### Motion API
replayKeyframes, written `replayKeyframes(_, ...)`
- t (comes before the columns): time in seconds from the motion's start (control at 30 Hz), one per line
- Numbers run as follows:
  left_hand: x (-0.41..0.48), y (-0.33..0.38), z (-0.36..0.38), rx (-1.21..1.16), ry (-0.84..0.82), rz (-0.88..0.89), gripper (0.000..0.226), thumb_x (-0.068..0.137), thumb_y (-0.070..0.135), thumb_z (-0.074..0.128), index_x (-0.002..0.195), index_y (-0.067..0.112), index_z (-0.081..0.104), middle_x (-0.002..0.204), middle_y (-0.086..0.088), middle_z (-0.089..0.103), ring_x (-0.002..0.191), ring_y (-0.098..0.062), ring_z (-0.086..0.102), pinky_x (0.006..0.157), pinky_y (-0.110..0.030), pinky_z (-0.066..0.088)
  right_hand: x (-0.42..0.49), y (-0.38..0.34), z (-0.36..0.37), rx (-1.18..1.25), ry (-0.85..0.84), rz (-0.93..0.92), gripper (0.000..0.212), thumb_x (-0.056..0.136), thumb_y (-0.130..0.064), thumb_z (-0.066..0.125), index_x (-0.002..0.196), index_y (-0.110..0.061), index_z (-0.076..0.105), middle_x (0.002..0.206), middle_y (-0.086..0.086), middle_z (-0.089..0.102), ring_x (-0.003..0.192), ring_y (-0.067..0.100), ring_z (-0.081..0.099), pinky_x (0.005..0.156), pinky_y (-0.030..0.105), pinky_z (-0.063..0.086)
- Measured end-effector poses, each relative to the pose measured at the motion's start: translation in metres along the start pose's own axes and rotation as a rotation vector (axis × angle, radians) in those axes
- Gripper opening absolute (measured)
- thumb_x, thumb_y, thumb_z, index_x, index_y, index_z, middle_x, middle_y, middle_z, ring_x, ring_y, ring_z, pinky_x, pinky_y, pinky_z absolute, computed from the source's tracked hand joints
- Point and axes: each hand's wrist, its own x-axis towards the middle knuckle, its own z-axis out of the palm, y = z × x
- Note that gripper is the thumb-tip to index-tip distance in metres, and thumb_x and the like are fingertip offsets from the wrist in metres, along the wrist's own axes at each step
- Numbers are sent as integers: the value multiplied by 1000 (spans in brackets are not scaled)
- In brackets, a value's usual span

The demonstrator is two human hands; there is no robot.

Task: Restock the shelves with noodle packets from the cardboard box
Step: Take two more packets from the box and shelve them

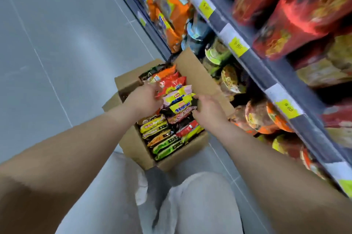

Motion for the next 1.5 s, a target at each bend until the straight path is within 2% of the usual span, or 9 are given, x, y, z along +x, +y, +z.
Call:
replayKeyframes(0.23,52,-53,93,-27,61,28,44,88,34,61,127,14,55,121,-8,60,106,-27,58,83,-35,48,73,37,105,-215,-30,-212,84,85,-13,59,151,-18,8,159,4,6,146,20,5,119,38,11)
replayKeyframes(0.33,63,-60,112,-32,120,67,46,89,32,58,131,15,51,127,-10,58,111,-27,57,88,-36,49,83,50,131,-387,-6,-236,87,83,-9,56,151,-17,2,157,9,12,146,25,6,119,41,5)
replayKeyframes(0.53,76,-47,143,-3,129,193,53,90,17,53,142,17,40,134,-10,54,117,-27,55,91,-38,49,70,77,158,-607,158,-221,78,79,-20,66,146,-21,26,122,13,40,117,34,36,109,47,22)
replayKeyframes(0.6,86,-41,151,182,111,185,61,88,27,60,143,17,37,136,-11,50,120,-30,50,94,-41,46,67,84,160,-630,209,-235,54,69,-16,72,120,-15,55,113,14,46,106,35,44,106,51,28)
replayKeyframes(0.7,99,-30,160,400,119,164,73,81,49,65,140,15,38,130,-11,52,113,-32,53,87,-41,46,65,94,161,-640,293,-296,37,45,-9,79,78,-8,63,89,14,57,84,34,56,91,45,44)
replayKeyframes(0.9,119,-14,183,590,172,138,61,79,54,65,118,10,50,113,-13,52,104,-32,52,84,-40,42,61,114,170,-514,377,-404,23,63,-2,52,81,-6,66,81,12,61,82,31,61,99,40,29)
replayKeyframes(1.1,115,-11,169,296,46,102,46,82,12,68,122,12,47,115,-14,53,99,-36,57,69,-43,48,44,102,148,-421,304,-232,31,51,-3,73,81,-7,67,76,9,60,78,31,59,80,35,35)
replayKeyframes(1.23,83,-5,104,142,48,81,53,76,25,75,123,21,50,110,-8,59,99,-32,58,70,-39,47,11,64,81,-370,59,38,34,83,-34,63,110,-14,60,109,5,59,110,27,49,93,34,32)
replayKeyframes(1.5,-23,44,-84,41,53,-83,54,77,34,71,125,20,52,106,-10,65,98,-34,60,73,-38,48,-73,-30,-81,-29,-7,389,42,81,-44,64,108,-12,59,108,10,60,101,30,58,69,30,41)
